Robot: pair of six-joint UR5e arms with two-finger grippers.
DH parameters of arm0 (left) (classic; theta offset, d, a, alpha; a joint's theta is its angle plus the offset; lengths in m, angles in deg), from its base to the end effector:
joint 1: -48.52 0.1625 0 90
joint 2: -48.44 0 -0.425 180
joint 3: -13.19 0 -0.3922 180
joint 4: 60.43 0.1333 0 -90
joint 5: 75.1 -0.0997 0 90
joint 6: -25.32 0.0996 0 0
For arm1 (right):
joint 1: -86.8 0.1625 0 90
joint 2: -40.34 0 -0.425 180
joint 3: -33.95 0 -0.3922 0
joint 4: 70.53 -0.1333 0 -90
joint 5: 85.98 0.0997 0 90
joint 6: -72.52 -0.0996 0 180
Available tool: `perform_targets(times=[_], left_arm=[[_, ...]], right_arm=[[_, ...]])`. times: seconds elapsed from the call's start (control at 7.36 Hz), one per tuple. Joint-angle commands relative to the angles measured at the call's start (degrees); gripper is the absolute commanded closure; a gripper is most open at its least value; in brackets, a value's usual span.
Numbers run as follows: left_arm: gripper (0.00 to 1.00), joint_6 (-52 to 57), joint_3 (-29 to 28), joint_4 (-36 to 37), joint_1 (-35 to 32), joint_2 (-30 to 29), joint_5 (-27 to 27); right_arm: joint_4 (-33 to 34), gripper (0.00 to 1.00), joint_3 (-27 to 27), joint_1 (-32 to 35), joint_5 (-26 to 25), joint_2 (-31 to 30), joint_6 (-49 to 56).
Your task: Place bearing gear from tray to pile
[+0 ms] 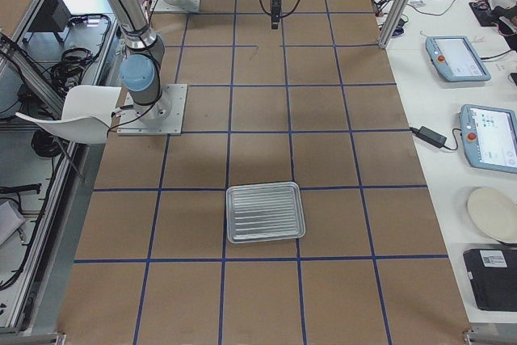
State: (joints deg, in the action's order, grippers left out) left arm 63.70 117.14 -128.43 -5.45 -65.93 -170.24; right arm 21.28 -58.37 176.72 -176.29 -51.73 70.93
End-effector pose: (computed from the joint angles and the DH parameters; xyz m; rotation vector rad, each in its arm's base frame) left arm 0.2234 -0.5187 0.1832 -0.0811 -3.0098 -0.4256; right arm 0.1321 -0.4794 0.4887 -0.0458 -3.1359 0.0428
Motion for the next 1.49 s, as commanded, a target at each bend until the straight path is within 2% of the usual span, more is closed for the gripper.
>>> perform_targets(times=[0.0,0.27,0.41,0.68,0.82,1.09,1.36], left_arm=[[1.0,0.0,-0.1,0.1,0.0,-0.5,0.0],[1.0,-0.1,-0.1,0.2,0.0,-0.7,0.0],[0.94,-0.1,-0.6,0.6,0.0,-1.1,0.0],[0.5,-0.1,-0.3,0.6,0.0,-1.0,-0.1],[0.41,-0.1,-0.2,0.5,0.0,-0.9,-0.1],[0.34,-0.5,-0.6,0.1,-0.2,0.2,-0.3],[0.11,-1.3,-2.9,-3.5,-1.4,3.3,0.5]], right_arm=[[0.0,0.0,-0.1,0.0,0.1,0.0,-0.1],[0.4,0.0,-0.1,0.0,0.4,0.0,0.0],[0.5,0.0,0.0,-0.1,0.5,0.1,0.2],[0.5,0.0,0.0,-0.1,0.5,0.1,0.2],[0.6,0.0,0.0,0.0,0.4,0.0,0.2],[0.6,0.0,0.0,0.0,0.4,0.1,0.3],[0.6,0.0,0.0,0.0,0.4,0.1,0.3]])
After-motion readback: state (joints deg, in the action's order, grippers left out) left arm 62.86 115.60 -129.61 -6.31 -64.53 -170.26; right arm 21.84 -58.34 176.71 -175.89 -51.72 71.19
